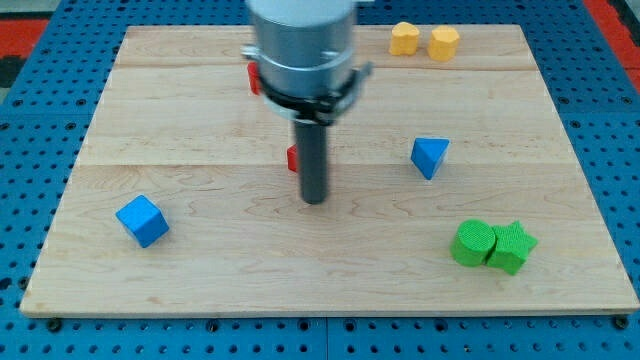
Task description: Slide the blue triangle closer to the red star
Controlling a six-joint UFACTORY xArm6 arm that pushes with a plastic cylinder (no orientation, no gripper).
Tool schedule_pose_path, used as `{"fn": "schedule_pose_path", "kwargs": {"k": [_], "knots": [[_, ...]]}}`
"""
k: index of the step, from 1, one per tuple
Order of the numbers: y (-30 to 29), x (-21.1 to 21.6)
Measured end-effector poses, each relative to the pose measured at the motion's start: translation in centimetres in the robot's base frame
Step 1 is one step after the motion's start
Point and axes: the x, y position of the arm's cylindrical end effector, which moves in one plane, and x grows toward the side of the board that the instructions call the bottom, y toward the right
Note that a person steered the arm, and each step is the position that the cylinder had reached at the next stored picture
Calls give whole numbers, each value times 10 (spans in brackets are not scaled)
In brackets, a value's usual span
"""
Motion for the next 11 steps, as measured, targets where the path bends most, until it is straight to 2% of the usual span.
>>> {"fn": "schedule_pose_path", "kwargs": {"k": [1, 2, 3, 5, 6, 7, 8, 9, 10, 11], "knots": [[104, -1], [151, -32], [135, -57], [-32, -15], [14, -28], [107, -40], [134, -61], [79, -60], [-13, -29], [-69, -9]]}}
